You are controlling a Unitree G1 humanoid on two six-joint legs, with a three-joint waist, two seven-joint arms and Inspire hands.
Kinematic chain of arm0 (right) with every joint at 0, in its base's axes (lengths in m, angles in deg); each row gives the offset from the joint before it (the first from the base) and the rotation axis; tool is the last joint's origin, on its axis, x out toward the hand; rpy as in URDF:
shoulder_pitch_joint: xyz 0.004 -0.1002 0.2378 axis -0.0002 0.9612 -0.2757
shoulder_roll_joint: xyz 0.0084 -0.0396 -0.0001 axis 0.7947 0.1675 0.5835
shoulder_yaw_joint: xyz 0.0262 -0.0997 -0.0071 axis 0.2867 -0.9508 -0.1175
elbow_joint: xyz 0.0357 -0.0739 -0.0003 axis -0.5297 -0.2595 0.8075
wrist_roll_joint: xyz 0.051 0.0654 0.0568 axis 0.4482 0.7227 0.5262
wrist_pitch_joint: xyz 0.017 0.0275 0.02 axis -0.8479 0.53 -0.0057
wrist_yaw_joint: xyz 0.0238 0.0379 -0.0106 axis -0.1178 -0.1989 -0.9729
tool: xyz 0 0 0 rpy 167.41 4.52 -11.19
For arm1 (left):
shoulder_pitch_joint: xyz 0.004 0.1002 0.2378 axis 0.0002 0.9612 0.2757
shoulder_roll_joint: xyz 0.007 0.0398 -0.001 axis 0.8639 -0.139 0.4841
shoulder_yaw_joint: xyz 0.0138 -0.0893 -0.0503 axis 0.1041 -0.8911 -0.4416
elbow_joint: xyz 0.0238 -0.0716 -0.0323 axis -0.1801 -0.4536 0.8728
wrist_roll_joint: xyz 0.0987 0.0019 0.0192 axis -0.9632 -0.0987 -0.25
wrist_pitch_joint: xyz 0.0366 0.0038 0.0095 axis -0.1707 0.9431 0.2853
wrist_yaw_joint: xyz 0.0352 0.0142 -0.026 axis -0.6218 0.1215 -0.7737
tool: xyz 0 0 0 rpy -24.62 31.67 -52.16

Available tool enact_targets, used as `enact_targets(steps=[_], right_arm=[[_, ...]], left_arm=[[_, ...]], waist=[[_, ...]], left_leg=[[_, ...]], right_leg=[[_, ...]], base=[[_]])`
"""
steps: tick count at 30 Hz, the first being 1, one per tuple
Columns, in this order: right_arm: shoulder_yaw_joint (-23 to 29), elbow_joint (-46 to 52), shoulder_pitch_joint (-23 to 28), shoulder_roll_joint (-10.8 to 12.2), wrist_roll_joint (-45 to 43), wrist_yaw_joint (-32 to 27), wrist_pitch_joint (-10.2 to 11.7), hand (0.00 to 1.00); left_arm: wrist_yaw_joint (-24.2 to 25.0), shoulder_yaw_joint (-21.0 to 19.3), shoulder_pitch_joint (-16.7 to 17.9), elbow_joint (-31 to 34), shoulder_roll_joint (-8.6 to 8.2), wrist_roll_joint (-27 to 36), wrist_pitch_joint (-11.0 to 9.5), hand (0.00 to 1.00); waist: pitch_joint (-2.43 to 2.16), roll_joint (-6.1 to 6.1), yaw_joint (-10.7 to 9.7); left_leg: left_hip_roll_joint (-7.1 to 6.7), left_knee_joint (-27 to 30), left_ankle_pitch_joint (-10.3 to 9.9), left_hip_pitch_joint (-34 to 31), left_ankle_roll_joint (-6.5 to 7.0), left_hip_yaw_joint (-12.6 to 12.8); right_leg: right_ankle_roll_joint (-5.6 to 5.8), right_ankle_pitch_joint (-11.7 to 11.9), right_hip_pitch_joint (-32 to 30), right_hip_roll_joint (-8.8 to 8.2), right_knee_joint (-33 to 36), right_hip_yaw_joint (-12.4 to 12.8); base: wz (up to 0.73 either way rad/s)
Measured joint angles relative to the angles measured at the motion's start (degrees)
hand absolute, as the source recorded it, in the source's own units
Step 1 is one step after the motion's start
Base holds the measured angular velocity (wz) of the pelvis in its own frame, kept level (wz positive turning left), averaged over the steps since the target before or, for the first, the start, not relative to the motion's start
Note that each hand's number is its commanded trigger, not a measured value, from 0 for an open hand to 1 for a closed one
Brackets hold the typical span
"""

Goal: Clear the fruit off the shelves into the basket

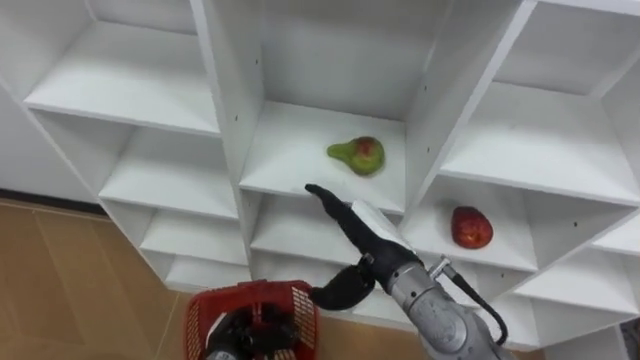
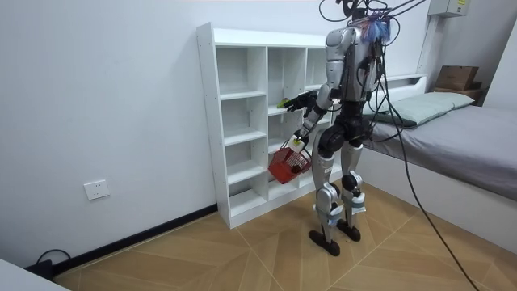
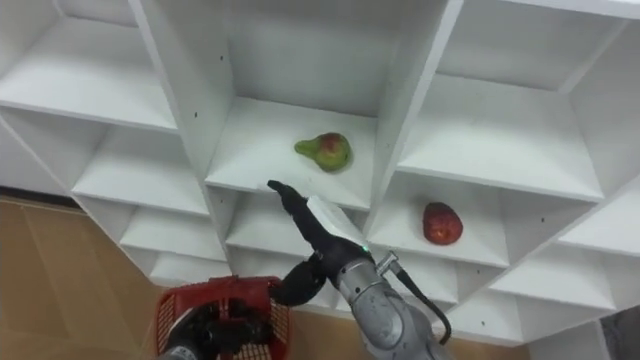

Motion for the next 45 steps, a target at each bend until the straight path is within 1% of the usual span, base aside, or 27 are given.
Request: enact_targets(steps=[2, 5, 8, 9, 10, 12, 13, 15, 17, 20, 24, 26, 28, 31, 34, 35, 37, 38, 39, 40, 41, 43, 45], right_arm=[[0.0, 1.3, 0.0, 0.1, -0.5, 0.0, -0.4, 0.00], [0.0, 4.3, -0.6, 0.0, -1.7, 0.3, -1.2, 0.00], [0.0, 6.3, -1.9, 0.5, -1.6, -0.1, -1.2, 0.00], [-0.1, 6.3, -2.1, 0.6, -1.6, -0.4, -1.1, 0.00], [-0.1, 6.3, -2.2, 0.6, -1.6, -1.1, -1.1, 0.00], [-0.1, 6.3, -2.2, 0.5, -1.6, -2.0, -1.1, 0.00], [-0.1, 6.3, -2.3, 0.5, -1.6, -2.2, -1.1, 0.00], [-0.1, 6.3, -2.3, 0.7, -1.6, -3.0, -1.0, 0.00], [-0.1, 6.3, -2.3, 1.0, -1.7, -3.6, -1.0, 0.00], [-0.1, 6.3, -2.3, 1.9, -2.0, -5.0, -1.0, 0.00], [0.0, 6.3, -3.5, 1.8, -2.1, -6.3, -1.0, 0.00], [0.5, 6.3, -4.4, 1.8, -2.1, -7.6, -1.0, 0.00], [1.1, 6.3, -4.8, 1.8, -2.1, -8.3, -1.0, 0.00], [1.9, 6.3, -5.3, 1.3, -2.1, -9.8, -1.0, 0.00], [2.6, 6.0, -6.0, 0.7, -2.1, -11.7, -1.0, 0.00], [2.7, 5.5, -6.5, 0.1, -1.7, -12.2, -0.8, 0.00], [3.0, 3.5, -7.8, -1.0, -1.1, -12.6, -0.5, 0.00], [3.5, 2.6, -8.3, -1.5, -0.9, -12.9, -0.6, 0.00], [4.0, 2.2, -8.3, -1.7, -0.9, -13.1, -0.6, 0.00], [4.8, 0.9, -8.4, -1.9, -0.8, -13.7, -0.6, 0.00], [5.4, 0.0, -8.5, -2.3, 0.3, -14.5, -0.7, 0.00], [6.7, -1.3, -8.5, -2.3, 1.0, -15.5, -1.0, 0.00], [7.8, -1.8, -8.5, -2.5, 2.0, -16.7, -1.6, 0.00]], left_arm=[[0.0, -0.9, 0.1, -0.8, 0.16, -0.3, 0.1, 1.00], [0.0, -2.1, 0.0, -0.9, 0.16, -0.3, 0.1, 1.00], [0.0, -2.4, -0.2, -0.8, 0.45, -0.3, 0.0, 1.00], [0.0, -2.4, -0.2, -0.8, 0.47, -0.3, 0.0, 1.00], [0.0, -2.4, -0.2, -0.8, 0.52, -0.3, 0.0, 1.00], [0.0, -2.3, -0.2, -0.8, 0.84, -0.3, 0.0, 1.00], [0.0, -2.3, -0.2, -0.8, 0.91, -0.3, 0.0, 1.00], [0.0, -2.4, -0.2, -0.9, 1.34, -0.3, 0.0, 1.00], [0.0, -2.4, -0.1, -1.0, 1.44, -0.3, 0.0, 1.00], [0.0, -3.1, -0.1, -1.0, 1.41, -0.3, 0.0, 1.00], [0.1, -3.4, -0.1, -1.5, 1.35, -0.4, 0.0, 1.00], [0.4, -4.8, 0.2, -1.6, 1.17, -3.4, 0.3, 1.00], [0.7, -5.9, 0.4, -1.6, 1.32, -4.6, 0.7, 1.00], [0.9, -7.0, 0.8, -1.6, 1.58, -6.1, 1.1, 1.00], [0.9, -7.4, 1.5, -1.6, 1.87, -6.6, 1.2, 1.00], [0.9, -7.5, 1.7, -1.2, 2.05, -6.8, 1.2, 1.00], [0.9, -8.0, 1.8, -0.9, 2.36, -6.6, 1.3, 1.00], [0.9, -8.4, 1.9, -0.3, 2.61, -6.5, 1.5, 1.00], [0.9, -8.7, 2.0, -0.1, 2.65, -6.5, 1.7, 1.00], [0.9, -8.8, 2.0, 0.0, 2.89, -6.5, 1.8, 1.00], [0.9, -8.9, 2.4, 0.6, 3.19, -6.5, 2.1, 1.00], [0.8, -9.3, 3.5, 2.8, 3.41, -7.1, 2.5, 1.00], [0.8, -9.7, 4.7, 5.2, 3.33, -8.9, 3.0, 1.00]], waist=[[0.14, -0.24, 0.3], [0.06, -0.41, 0.3], [-0.28, -1.03, 0.5], [-0.22, -1.15, 0.5], [-0.30, -1.44, 0.8], [-0.07, -2.04, 1.5], [-0.03, -2.18, 1.6], [0.29, -2.68, 1.8], [0.34, -2.76, 1.9], [0.29, -2.83, 2.3], [0.29, -2.83, 2.8], [0.20, -2.96, 2.8], [0.08, -3.13, 2.7], [0.00, -3.24, 2.6], [-0.05, -3.46, 1.9], [-0.13, -3.73, 1.6], [-0.01, -4.27, 1.5], [0.22, -4.78, 1.6], [0.31, -4.97, 1.6], [0.30, -5.14, 1.9], [0.19, -5.30, 1.9], [0.03, -5.56, 2.0], [0.00, -5.66, 2.8]], left_leg=[[0.02, 0.5, -0.2, -0.4, 0.00, -0.1], [0.05, 1.5, -0.7, -1.0, 0.05, -0.2], [0.05, 1.5, -0.7, -0.5, 0.06, -0.2], [0.06, 1.4, -0.7, -0.1, 0.06, -0.2], [0.06, 1.2, -0.7, 0.4, 0.05, -0.3], [0.05, 1.1, -0.8, 1.3, 0.01, -0.6], [0.05, 1.1, -0.8, 1.3, 0.02, -0.7], [0.02, 1.2, -0.8, 1.6, 0.02, -0.9], [-0.02, 1.4, -1.1, 1.6, 0.00, -1.4], [-0.03, 1.5, -1.2, 1.7, 0.00, -1.6], [-0.04, 1.5, -1.2, 2.0, 0.01, -1.7], [-0.06, 1.6, -1.2, 2.1, -0.01, -2.1], [-0.06, 1.6, -1.2, 2.0, -0.01, -2.4], [-0.14, 1.7, -1.2, 2.1, -0.01, -2.8], [-0.13, 2.6, -1.4, 2.2, 0.03, -3.4], [-0.12, 2.9, -1.5, 2.2, 0.02, -3.5], [-0.14, 3.2, -1.5, 2.1, 0.01, -3.6], [-0.15, 3.3, -1.6, 1.9, -0.03, -3.8], [-0.13, 3.6, -1.8, 1.8, -0.06, -4.0], [-0.11, 4.4, -2.3, 1.6, -0.15, -4.2], [-0.01, 5.5, -2.8, 1.1, -0.15, -4.4], [0.07, 6.6, -3.3, 0.6, -0.15, -4.7], [0.01, 6.7, -3.3, 0.4, -0.09, -4.7]], right_leg=[[0.00, 0.0, -0.1, 0.03, 0.0, -0.1], [0.00, 0.0, -0.2, 0.04, 0.0, -0.4], [0.00, 0.0, 0.2, 0.04, 0.1, -0.5], [0.00, 0.0, 0.5, 0.05, 0.0, -0.5], [0.00, 0.0, 1.0, 0.06, 0.0, -0.6], [0.01, 0.0, 1.9, 0.10, 0.0, -0.7], [0.01, 0.0, 2.0, 0.10, 0.0, -0.7], [0.01, 0.0, 2.4, 0.10, -0.1, -0.8], [0.01, 0.0, 2.7, 0.11, -0.1, -1.0], [0.01, 0.0, 2.9, 0.11, 0.0, -1.2], [0.01, 0.0, 3.3, 0.12, -0.1, -1.5], [0.01, 0.0, 3.6, 0.14, -0.1, -1.9], [0.01, 0.0, 3.7, 0.14, -0.1, -2.2], [0.01, 0.0, 4.0, 0.13, -0.1, -2.3], [0.03, 0.0, 4.8, 0.15, -0.1, -2.3], [0.07, 0.0, 4.8, 0.15, -0.1, -2.3], [0.08, 0.0, 4.9, 0.15, -0.1, -2.3], [0.08, 0.0, 5.1, 0.18, -0.1, -2.3], [0.08, 0.0, 5.2, 0.24, -0.1, -2.4], [0.10, 0.0, 5.2, 0.37, -0.1, -2.4], [0.13, -0.1, 5.3, 0.55, -0.1, -2.7], [0.16, -0.1, 5.3, 0.61, 0.0, -3.5], [0.17, -0.1, 5.3, 0.55, 0.0, -3.7]], base=[[0.02], [0.01], [0.00], [0.00], [0.00], [0.00], [0.06], [0.05], [0.08], [0.04], [0.01], [0.10], [0.08], [0.08], [0.15], [0.07], [0.02], [0.04], [0.04], [0.05], [0.05], [0.06], [0.00]])
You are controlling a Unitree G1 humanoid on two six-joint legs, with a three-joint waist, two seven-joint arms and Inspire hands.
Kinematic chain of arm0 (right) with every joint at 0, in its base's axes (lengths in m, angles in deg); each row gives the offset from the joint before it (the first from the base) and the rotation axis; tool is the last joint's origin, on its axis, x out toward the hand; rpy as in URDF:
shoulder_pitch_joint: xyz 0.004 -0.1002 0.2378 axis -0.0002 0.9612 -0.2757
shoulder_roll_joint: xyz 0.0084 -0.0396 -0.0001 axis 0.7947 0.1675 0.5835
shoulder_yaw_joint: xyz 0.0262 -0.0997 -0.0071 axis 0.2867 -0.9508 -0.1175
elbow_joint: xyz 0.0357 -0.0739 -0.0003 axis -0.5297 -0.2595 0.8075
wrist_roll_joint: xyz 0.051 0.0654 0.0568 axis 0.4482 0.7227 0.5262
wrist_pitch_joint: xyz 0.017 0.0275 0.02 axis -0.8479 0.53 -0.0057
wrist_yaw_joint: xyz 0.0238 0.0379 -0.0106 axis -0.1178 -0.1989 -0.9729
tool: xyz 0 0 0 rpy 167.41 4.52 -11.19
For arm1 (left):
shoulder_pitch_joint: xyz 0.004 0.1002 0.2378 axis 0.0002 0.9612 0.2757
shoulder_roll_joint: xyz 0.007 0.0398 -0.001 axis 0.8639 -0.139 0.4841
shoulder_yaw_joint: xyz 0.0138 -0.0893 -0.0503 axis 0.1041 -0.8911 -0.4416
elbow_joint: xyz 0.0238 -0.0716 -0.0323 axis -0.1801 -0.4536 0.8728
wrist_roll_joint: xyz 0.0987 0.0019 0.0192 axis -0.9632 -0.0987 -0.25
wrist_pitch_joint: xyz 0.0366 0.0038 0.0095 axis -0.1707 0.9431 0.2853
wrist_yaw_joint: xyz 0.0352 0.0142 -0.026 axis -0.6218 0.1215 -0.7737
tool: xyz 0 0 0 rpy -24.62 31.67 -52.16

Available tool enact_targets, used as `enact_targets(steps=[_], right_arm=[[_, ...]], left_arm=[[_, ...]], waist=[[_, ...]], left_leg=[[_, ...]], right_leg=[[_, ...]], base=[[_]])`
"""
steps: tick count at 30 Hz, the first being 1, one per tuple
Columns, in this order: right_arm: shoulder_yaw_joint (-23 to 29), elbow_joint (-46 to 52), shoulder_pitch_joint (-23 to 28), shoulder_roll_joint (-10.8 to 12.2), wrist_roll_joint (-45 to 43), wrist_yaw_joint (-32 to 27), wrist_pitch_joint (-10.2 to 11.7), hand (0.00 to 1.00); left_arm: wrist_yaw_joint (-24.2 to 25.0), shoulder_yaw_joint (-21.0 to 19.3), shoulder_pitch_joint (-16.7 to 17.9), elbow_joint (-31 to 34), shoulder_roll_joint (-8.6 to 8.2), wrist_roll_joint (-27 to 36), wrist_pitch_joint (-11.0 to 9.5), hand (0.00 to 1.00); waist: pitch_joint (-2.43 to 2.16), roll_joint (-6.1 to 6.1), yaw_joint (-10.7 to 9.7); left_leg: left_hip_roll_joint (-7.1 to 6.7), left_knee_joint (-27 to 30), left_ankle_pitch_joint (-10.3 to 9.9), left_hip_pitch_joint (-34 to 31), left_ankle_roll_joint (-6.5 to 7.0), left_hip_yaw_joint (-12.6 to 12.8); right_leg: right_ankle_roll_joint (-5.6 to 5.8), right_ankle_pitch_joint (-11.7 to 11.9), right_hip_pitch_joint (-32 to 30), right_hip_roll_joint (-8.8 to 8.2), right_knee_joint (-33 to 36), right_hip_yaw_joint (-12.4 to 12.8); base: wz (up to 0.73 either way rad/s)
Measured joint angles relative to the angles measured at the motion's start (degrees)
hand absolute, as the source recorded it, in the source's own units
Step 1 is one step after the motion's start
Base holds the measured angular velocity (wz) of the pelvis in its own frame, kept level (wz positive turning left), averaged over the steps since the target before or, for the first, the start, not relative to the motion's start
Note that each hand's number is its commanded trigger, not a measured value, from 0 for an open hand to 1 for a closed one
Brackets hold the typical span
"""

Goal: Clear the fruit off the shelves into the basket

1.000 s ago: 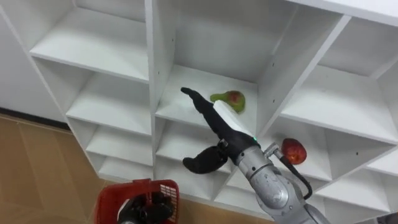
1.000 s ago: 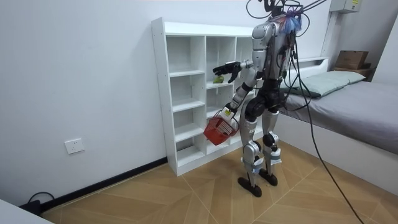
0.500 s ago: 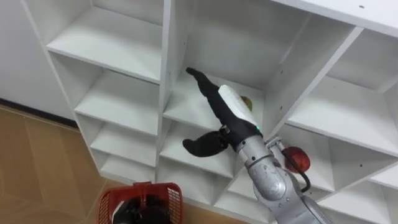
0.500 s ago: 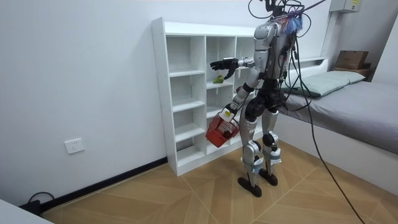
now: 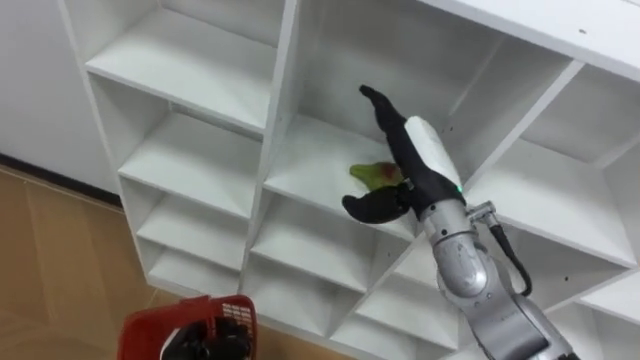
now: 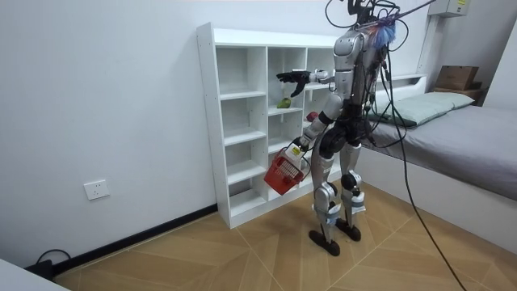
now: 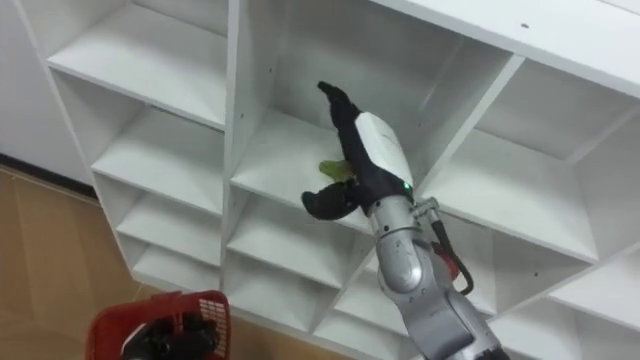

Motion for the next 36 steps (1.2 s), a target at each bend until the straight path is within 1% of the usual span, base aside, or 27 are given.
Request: enact_targets(steps=[3, 4, 6, 7, 9, 10, 14, 15, 17, 20, 21, 22, 23, 25, 27, 28, 31, 33, 36], right_arm=[[0.3, -0.2, 0.0, 0.0, 1.8, -1.3, -0.6, 0.00], [0.3, -0.3, -0.1, 0.0, 3.0, -1.5, -0.7, 0.00], [0.4, -2.1, -1.3, 0.0, 7.7, -1.9, -0.9, 0.00], [0.5, -2.6, -1.6, 0.0, 8.4, -1.9, -1.0, 0.00], [0.8, -5.1, -2.7, 0.0, 10.6, -2.0, -1.0, 0.00], [0.8, -5.7, -2.9, 0.0, 11.0, -2.0, -1.0, 0.00], [0.8, -11.9, -3.7, 0.0, 12.5, -2.1, -1.0, 0.00], [0.7, -13.5, -3.9, 0.0, 12.6, -1.9, -1.0, 0.00], [0.7, -14.9, -4.0, 0.0, 12.5, -1.9, -1.5, 0.00], [0.8, -15.4, -4.3, 0.0, 12.6, -1.9, -2.0, 0.00], [0.8, -15.4, -4.5, 0.0, 12.6, -1.9, -2.0, 0.00], [0.8, -15.8, -5.0, 0.0, 12.6, -1.9, -2.0, 0.00], [0.8, -16.5, -5.7, 0.0, 12.5, -1.9, -2.0, 0.00], [1.0, -18.3, -7.6, 0.0, 12.3, -2.1, -2.0, 0.00], [1.1, -20.8, -9.8, 0.0, 12.3, -3.2, -2.0, 0.00], [1.3, -21.8, -10.8, 0.0, 12.3, -4.2, -2.0, 0.00], [1.3, -22.1, -11.3, 0.1, 12.0, -6.3, -1.9, 0.00], [1.2, -23.3, -12.2, 0.3, 11.8, -7.2, -1.8, 0.00], [1.2, -24.5, -13.5, 0.2, 11.5, -8.5, -1.6, 0.00]], left_arm=[[0.1, -0.2, 0.3, 1.5, 0.38, -0.1, 1.1, 1.00], [0.1, -0.1, 0.3, 1.6, 0.51, -0.1, 1.2, 1.00], [0.4, -0.2, 0.3, 2.0, 1.22, -1.6, 1.8, 1.00], [0.6, -0.2, 0.3, 2.0, 1.43, -2.1, 1.8, 1.00], [1.1, -0.2, 0.4, 2.0, 1.94, -3.7, 1.9, 1.00], [1.3, -0.2, 0.4, 1.9, 1.96, -3.8, 2.0, 1.00], [2.1, -0.2, 0.6, 1.7, 2.30, -4.5, 2.2, 1.00], [2.1, -0.2, 0.9, 1.7, 2.38, -4.4, 2.4, 1.00], [2.1, -0.6, 1.4, 1.8, 2.43, -4.5, 2.9, 1.00], [2.2, -1.7, 2.1, 1.8, 2.42, -4.4, 3.8, 1.00], [2.2, -1.7, 2.2, 1.8, 2.38, -4.4, 3.9, 1.00], [2.2, -1.7, 2.3, 1.8, 2.28, -4.5, 4.2, 1.00], [2.2, -1.8, 2.2, 1.8, 2.15, -4.5, 4.2, 1.00], [2.2, -1.7, 2.1, 1.8, 2.02, -5.0, 4.2, 1.00], [2.4, -1.6, 1.9, 1.9, 1.98, -5.6, 4.2, 1.00], [2.4, -1.6, 1.9, 2.1, 2.02, -5.6, 4.2, 1.00], [2.4, -0.5, 1.7, 2.5, 1.99, -5.8, 4.1, 1.00], [2.4, 0.3, 1.6, 2.5, 1.94, -5.4, 4.1, 1.00], [2.3, 0.6, 1.5, 2.4, 1.85, -5.4, 3.6, 1.00]], waist=[[-0.35, -0.66, 0.2], [-0.35, -0.80, 0.2], [-0.15, -1.54, 0.2], [0.06, -1.54, 0.2], [0.04, -2.29, 0.4], [0.06, -2.30, 0.4], [0.19, -2.12, 1.8], [0.31, -1.97, 1.9], [0.40, -1.78, 2.0], [0.27, -1.90, 2.0], [0.31, -1.85, 2.0], [0.40, -1.65, 2.0], [0.37, -1.46, 2.0], [0.43, -1.11, 1.9], [0.37, -0.98, 1.8], [0.24, -1.10, 1.8], [0.18, -1.09, 2.0], [0.20, -0.85, 2.2], [0.20, -0.62, 2.3]], left_leg=[[-0.05, 0.6, -0.1, -0.7, 0.02, -0.6], [-0.05, 0.6, -0.1, -0.7, 0.02, -0.7], [-0.13, 0.8, -0.1, -0.8, 0.00, -1.4], [-0.11, 0.9, -0.1, -0.9, -0.02, -1.6], [-0.02, 1.2, -0.2, -1.4, -0.06, -1.7], [-0.03, 1.3, -0.3, -1.5, -0.03, -1.7], [-0.11, 2.4, -0.8, -2.6, 0.14, -1.8], [-0.12, 2.7, -0.9, -3.1, 0.21, -1.8], [-0.18, 2.9, -0.9, -3.7, 0.25, -1.9], [-0.18, 3.0, -0.9, -4.7, 0.24, -1.9], [-0.18, 3.0, -0.9, -4.8, 0.24, -1.9], [-0.17, 3.0, -0.9, -4.9, 0.24, -2.0], [-0.16, 3.0, -0.9, -4.9, 0.24, -2.0], [-0.15, 3.0, -0.9, -5.0, 0.24, -2.0], [-0.19, 3.0, -0.9, -5.6, 0.23, -2.3], [-0.19, 3.1, -0.9, -6.3, 0.18, -2.5], [-0.27, 3.4, -0.8, -7.6, 0.10, -3.2], [-0.27, 3.5, -0.8, -7.9, 0.09, -3.3], [-0.25, 3.5, -0.8, -8.5, 0.09, -3.3]], right_leg=[[0.01, 0.0, 0.0, 0.07, 0.0, -0.3], [0.02, 0.0, 0.0, 0.08, 0.0, -0.3], [0.04, 0.0, 0.3, 0.12, -0.1, -0.9], [0.04, 0.0, 0.3, 0.12, 0.0, -1.3], [0.05, 0.0, 0.1, 0.14, -0.1, -1.7], [0.05, 0.0, 0.1, 0.14, -0.1, -1.7], [0.06, 0.0, -0.6, 0.21, -0.1, -1.6], [0.06, 0.0, -0.8, 0.18, -0.1, -1.8], [0.07, 0.0, -1.3, 0.15, -0.1, -1.8], [0.08, 0.0, -2.5, 0.18, -0.1, -1.8], [0.08, 0.0, -2.6, 0.19, -0.1, -1.8], [0.08, 0.0, -2.7, 0.19, -0.1, -1.8], [0.08, 0.0, -2.7, 0.19, -0.1, -1.9], [0.08, 0.0, -2.8, 0.19, -0.1, -1.9], [0.08, 0.0, -3.1, 0.18, -0.1, -2.4], [0.08, 0.0, -3.6, 0.17, -0.1, -3.1], [0.08, 0.0, -4.7, 0.19, -0.1, -3.6], [0.08, 0.0, -5.0, 0.14, -0.1, -4.8], [0.08, 0.0, -5.7, 0.14, -0.1, -4.9]], base=[[0.11], [0.13], [0.15], [0.16], [0.09], [0.04], [-0.02], [0.04], [0.04], [0.00], [0.00], [0.00], [0.00], [0.02], [0.06], [0.14], [0.12], [0.02], [0.00]])
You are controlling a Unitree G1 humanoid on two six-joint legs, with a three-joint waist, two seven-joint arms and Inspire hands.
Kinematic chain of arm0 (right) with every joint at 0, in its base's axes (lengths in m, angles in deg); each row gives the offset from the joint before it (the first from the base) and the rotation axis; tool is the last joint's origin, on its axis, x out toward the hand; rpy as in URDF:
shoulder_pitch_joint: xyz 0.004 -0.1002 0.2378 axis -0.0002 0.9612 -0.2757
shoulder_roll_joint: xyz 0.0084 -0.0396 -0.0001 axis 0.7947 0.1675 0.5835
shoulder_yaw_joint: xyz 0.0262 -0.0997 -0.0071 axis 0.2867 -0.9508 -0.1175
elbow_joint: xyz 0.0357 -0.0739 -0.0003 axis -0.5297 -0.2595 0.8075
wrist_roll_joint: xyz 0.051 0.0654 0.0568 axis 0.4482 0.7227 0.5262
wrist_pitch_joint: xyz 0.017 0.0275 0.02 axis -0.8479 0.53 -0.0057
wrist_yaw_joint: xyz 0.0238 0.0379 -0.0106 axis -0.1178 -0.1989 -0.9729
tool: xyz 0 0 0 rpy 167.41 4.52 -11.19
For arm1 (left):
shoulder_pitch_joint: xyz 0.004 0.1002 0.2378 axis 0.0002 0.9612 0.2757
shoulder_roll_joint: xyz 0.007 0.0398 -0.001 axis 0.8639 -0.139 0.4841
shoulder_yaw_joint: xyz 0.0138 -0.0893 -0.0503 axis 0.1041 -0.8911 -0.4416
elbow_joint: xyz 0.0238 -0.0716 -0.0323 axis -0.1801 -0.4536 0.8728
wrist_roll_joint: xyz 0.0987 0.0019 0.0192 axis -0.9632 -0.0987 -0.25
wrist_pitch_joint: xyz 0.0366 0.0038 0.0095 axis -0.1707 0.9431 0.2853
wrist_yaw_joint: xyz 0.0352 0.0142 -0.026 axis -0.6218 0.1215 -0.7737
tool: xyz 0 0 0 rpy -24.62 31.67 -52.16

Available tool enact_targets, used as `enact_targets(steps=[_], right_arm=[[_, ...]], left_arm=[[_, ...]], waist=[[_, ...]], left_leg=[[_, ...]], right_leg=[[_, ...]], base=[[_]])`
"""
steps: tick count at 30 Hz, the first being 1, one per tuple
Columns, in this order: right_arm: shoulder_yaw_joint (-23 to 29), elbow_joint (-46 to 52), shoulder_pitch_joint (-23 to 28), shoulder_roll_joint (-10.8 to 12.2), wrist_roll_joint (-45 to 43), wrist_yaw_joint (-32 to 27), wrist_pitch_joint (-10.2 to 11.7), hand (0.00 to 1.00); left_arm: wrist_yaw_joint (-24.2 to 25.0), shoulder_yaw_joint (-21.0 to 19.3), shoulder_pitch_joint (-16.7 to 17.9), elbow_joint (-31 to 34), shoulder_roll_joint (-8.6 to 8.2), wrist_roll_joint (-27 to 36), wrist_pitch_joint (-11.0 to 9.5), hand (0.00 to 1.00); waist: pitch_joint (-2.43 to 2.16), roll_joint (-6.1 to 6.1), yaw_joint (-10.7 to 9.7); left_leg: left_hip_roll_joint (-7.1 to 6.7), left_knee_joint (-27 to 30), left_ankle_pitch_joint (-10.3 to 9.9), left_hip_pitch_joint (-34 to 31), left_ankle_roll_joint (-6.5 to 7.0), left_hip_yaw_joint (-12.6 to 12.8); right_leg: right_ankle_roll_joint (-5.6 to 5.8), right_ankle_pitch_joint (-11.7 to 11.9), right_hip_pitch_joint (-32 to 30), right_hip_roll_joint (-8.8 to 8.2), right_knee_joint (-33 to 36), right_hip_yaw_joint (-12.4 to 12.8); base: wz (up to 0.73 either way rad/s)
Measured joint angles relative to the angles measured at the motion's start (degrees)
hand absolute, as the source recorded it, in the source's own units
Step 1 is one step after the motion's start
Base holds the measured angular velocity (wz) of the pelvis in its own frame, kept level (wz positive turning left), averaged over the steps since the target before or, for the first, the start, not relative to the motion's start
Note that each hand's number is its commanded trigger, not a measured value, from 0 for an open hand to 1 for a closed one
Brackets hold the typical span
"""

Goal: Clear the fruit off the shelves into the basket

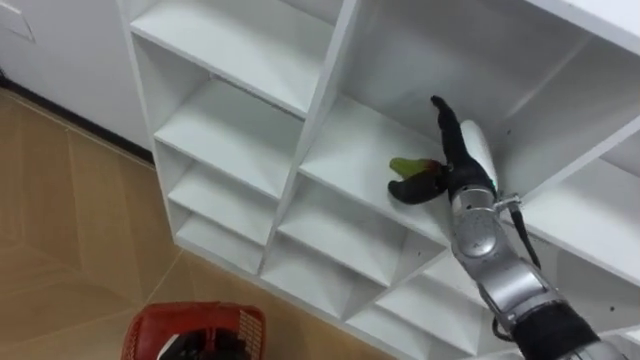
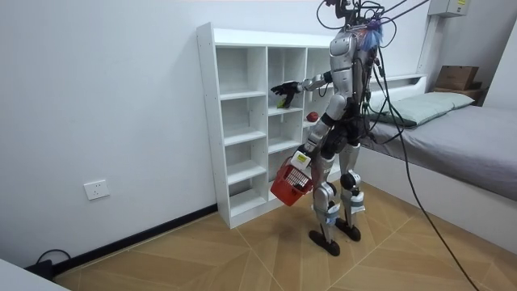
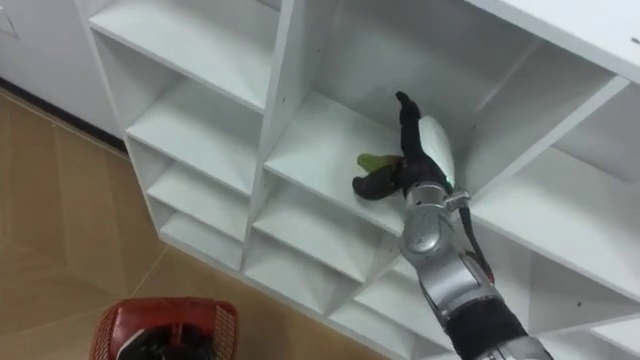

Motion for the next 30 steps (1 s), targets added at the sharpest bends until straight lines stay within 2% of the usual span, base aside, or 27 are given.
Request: enact_targets(steps=[7, 9, 12, 17, 21, 30], right_arm=[[0.0, -5.8, -4.1, 0.0, -4.0, -4.9, 1.0, 0.00], [0.0, -7.1, -5.8, -0.1, -4.0, -6.1, 1.0, 0.00], [0.0, -7.2, -6.4, -0.1, -4.5, -7.1, 1.4, 0.00], [0.1, -7.1, -6.6, -0.1, -6.4, -5.3, 2.0, 0.00], [0.1, -8.6, -6.6, -0.1, -6.3, -2.3, 2.0, 0.00], [0.1, -11.3, -6.7, -0.1, -6.3, -0.1, 2.1, 0.00]], left_arm=[[0.0, 0.8, -0.1, -0.1, -0.25, 0.0, -0.3, 1.00], [0.0, 1.8, -0.2, -0.1, -0.19, -0.2, -0.3, 1.00], [0.0, 1.9, -0.3, -0.3, -0.20, -0.1, -0.3, 1.00], [-0.1, 2.0, -1.2, -0.3, -0.69, -0.1, -0.3, 1.00], [-0.4, 2.6, -2.1, -0.3, -0.87, -0.1, -0.4, 1.00], [-0.6, 4.3, -2.7, -1.6, -0.83, 0.1, -0.4, 1.00]], waist=[[0.11, 0.77, 0.2], [0.10, 0.98, -0.1], [0.14, 1.43, -0.6], [0.17, 1.50, -2.2], [0.16, 1.49, -2.2], [0.15, 1.22, -2.1]], left_leg=[[0.04, -1.1, 0.4, -1.0, -0.19, 0.4], [0.11, -1.1, 0.6, -1.1, -0.28, 0.5], [0.13, -1.3, 0.8, -1.2, -0.29, 0.7], [-0.18, -1.6, 1.3, -2.2, -0.25, 0.3], [-0.32, -1.7, 1.4, -2.3, -0.22, 0.2], [-0.79, -1.8, 1.6, -1.9, 0.20, 0.3]], right_leg=[[0.00, 0.0, -1.6, -0.03, 0.0, 0.6], [0.00, 0.0, -2.0, 0.02, 0.0, 1.7], [0.00, 0.0, -2.3, -0.15, 0.0, 1.7], [0.01, 0.0, -3.3, -0.65, 0.0, 1.6], [0.01, 0.0, -3.3, -0.64, 0.0, 1.6], [0.01, 0.0, -3.0, -0.94, 0.2, 1.7]], base=[[-0.03], [0.00], [-0.03], [0.04], [0.01], [0.00]])
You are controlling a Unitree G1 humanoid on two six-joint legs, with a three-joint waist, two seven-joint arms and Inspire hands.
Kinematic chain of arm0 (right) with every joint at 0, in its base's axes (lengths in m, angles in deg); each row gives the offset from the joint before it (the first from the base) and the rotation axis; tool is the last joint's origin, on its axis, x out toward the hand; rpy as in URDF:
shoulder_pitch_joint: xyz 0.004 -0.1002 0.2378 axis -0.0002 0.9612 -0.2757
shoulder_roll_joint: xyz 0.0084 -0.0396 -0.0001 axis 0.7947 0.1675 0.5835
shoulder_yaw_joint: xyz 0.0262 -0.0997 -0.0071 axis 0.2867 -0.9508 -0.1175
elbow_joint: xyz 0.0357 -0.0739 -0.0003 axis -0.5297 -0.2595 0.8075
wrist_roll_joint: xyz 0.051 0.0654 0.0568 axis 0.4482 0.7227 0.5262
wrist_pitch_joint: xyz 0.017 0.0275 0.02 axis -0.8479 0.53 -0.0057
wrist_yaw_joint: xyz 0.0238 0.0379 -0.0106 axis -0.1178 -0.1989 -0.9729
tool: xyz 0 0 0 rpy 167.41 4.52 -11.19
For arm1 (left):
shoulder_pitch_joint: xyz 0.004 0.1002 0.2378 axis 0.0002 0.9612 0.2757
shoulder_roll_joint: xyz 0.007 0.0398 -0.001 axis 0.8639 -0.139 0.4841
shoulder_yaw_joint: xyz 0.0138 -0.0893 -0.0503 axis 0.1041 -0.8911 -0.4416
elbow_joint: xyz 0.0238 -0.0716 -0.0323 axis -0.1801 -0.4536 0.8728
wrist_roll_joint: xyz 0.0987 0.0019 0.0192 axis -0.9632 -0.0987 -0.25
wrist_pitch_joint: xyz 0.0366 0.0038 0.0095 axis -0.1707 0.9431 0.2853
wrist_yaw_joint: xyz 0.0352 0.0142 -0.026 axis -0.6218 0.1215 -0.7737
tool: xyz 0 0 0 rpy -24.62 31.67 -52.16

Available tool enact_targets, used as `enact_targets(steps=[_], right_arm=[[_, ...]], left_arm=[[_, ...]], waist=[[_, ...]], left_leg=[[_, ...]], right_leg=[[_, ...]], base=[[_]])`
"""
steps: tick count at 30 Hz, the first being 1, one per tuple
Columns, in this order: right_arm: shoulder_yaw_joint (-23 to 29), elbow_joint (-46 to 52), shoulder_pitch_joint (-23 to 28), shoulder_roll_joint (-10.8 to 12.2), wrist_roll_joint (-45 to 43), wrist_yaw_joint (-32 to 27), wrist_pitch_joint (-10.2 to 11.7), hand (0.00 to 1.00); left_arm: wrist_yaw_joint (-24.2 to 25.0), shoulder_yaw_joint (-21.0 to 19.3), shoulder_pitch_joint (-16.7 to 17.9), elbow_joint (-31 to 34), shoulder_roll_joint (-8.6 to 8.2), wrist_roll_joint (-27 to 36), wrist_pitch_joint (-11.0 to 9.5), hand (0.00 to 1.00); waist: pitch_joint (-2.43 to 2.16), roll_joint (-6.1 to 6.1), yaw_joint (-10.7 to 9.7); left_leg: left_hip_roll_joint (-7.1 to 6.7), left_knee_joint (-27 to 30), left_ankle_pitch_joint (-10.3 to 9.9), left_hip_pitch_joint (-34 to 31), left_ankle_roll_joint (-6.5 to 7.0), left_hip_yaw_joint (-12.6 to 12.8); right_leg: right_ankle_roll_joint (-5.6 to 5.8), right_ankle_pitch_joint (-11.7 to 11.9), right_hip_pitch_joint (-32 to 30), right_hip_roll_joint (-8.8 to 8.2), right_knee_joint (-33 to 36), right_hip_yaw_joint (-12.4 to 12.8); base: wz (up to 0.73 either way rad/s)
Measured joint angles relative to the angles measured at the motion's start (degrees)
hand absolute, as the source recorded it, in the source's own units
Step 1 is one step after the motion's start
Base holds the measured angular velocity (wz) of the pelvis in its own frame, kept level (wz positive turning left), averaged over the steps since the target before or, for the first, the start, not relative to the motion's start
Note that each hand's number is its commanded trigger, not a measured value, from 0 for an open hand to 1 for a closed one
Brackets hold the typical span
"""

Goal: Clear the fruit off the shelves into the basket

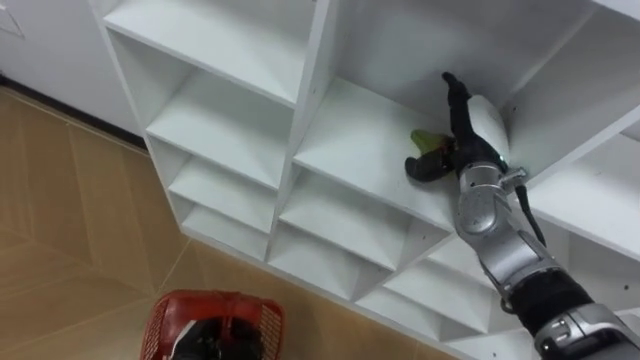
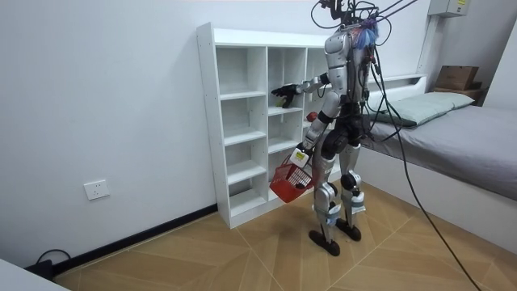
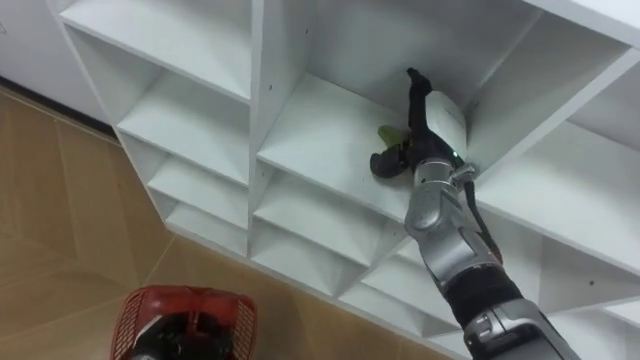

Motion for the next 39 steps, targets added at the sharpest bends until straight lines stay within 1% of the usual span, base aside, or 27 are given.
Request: enact_targets(steps=[3, 8, 14, 17, 20, 21, 22, 23, 24, 29, 30, 34, 38, 39], right_arm=[[0.0, -1.3, 0.0, 0.2, 0.0, 1.6, 0.1, 0.00], [0.0, -1.8, 0.0, 0.3, 0.0, 4.1, -0.1, 0.00], [0.0, -1.9, 0.0, 0.3, 0.2, 4.5, -0.2, 0.00], [0.0, -2.0, -0.2, 0.3, 1.5, 5.1, -0.3, 0.00], [0.0, -2.0, -0.8, 0.3, 2.4, 6.3, -1.2, 0.01], [0.0, -1.9, -1.0, 0.3, 2.6, 6.7, -1.4, 0.55], [0.0, -2.0, -1.0, 0.3, 2.7, 6.8, -1.5, 0.81], [0.0, -2.0, -1.0, 0.3, 3.0, 7.1, -1.6, 1.00], [0.0, -2.1, -1.3, 0.3, 3.4, 7.6, -2.0, 1.00], [0.0, -3.2, -1.5, 0.3, 5.1, 8.4, -2.3, 1.00], [0.0, -3.5, -1.7, 0.4, 5.1, 8.0, -2.3, 1.00], [0.1, -4.8, -2.7, 0.4, 5.2, 7.3, -2.4, 1.00], [0.1, -5.3, -3.0, 0.4, 5.2, 6.5, -2.6, 1.00], [0.1, -5.5, -3.0, 0.4, 5.2, 6.5, -2.7, 1.00]], left_arm=[[0.1, 0.0, -0.4, -2.0, 0.02, 0.0, 0.0, 1.00], [0.4, 0.0, -0.4, -2.4, 0.10, 1.0, 0.0, 1.00], [0.5, 0.0, -0.8, -2.7, 0.18, 1.1, 0.1, 1.00], [0.5, 0.0, -1.2, -2.9, 0.32, 2.0, 0.6, 1.00], [0.5, -0.3, -1.4, -2.9, 0.35, 2.2, 1.2, 1.00], [0.5, -0.3, -1.3, -2.9, 0.38, 2.2, 1.4, 1.00], [0.4, -0.3, -1.3, -2.8, 0.41, 2.2, 1.6, 1.00], [0.4, -0.3, -1.3, -2.4, 0.53, 2.2, 2.0, 1.00], [0.4, -0.3, -1.3, -1.9, 0.71, 2.1, 2.5, 1.00], [0.0, -0.3, -1.4, -1.9, 1.01, 2.2, 2.6, 1.00], [0.0, -0.2, -1.4, -2.0, 1.01, 2.2, 2.9, 1.00], [-0.1, -0.2, -1.4, -2.0, 0.99, 2.2, 3.5, 1.00], [-0.4, -0.2, -1.4, -2.0, 0.87, 2.2, 4.3, 1.00], [-0.5, -0.3, -1.4, -2.0, 0.82, 2.2, 4.4, 1.00]], waist=[[-0.01, -0.21, 0.1], [0.00, -0.24, 0.1], [-0.02, -0.27, 0.2], [-0.02, -0.26, 0.3], [-0.03, -0.27, 0.3], [-0.07, -0.32, 0.3], [-0.09, -0.35, 0.3], [-0.13, -0.40, 0.2], [-0.17, -0.45, 0.2], [-0.19, -0.35, 0.3], [-0.09, -0.16, 0.3], [0.01, 0.11, 0.6], [0.01, 0.41, 0.6], [-0.09, 0.35, 0.6]], left_leg=[[-0.01, -0.2, 0.0, 0.1, 0.02, 0.2], [-0.01, -0.1, 0.1, 0.0, 0.04, 0.2], [0.01, 0.0, 0.1, 0.0, 0.05, 0.4], [0.04, 0.0, 0.1, 0.0, 0.05, 0.5], [0.06, -0.1, 0.1, 0.0, 0.05, 0.7], [0.07, 0.0, 0.1, 0.0, 0.05, 0.7], [0.07, 0.0, 0.1, 0.0, 0.05, 0.7], [0.08, 0.0, 0.1, 0.0, 0.05, 0.8], [0.08, 0.2, 0.1, 0.0, 0.05, 0.8], [0.02, 0.4, 0.1, 0.2, 0.06, 0.7], [0.01, 0.4, 0.1, 0.2, 0.06, 0.7], [0.02, 0.2, 0.1, 0.2, 0.06, 0.7], [-0.01, 0.2, 0.1, 0.2, 0.06, 0.5], [-0.02, 0.2, 0.1, 0.2, 0.06, 0.5]], right_leg=[[0.01, 0.0, 0.1, -0.02, 0.0, 0.0], [0.01, 0.0, 0.0, -0.03, 0.0, 0.0], [0.01, 0.0, 0.0, -0.05, 0.0, -0.1], [0.02, 0.0, -0.1, -0.07, 0.0, -0.1], [0.02, 0.0, -0.2, -0.07, 0.0, -0.2], [0.01, 0.0, -0.2, -0.08, 0.0, -0.2], [0.02, 0.0, -0.2, -0.08, 0.0, -0.2], [0.01, 0.0, -0.1, -0.08, 0.0, -0.3], [0.01, 0.0, -0.1, -0.08, 0.0, -0.3], [0.02, 0.0, 0.2, -0.09, 0.0, -0.2], [0.02, 0.0, 0.2, -0.10, 0.0, -0.2], [0.02, 0.0, 0.3, -0.07, 0.0, -0.2], [0.02, 0.0, 0.3, -0.07, 0.0, -0.2], [0.02, 0.0, 0.3, -0.07, 0.0, -0.3]], base=[[0.00], [0.00], [0.00], [-0.02], [-0.01], [0.00], [0.00], [0.00], [0.00], [0.01], [0.00], [0.00], [0.00], [0.03]])
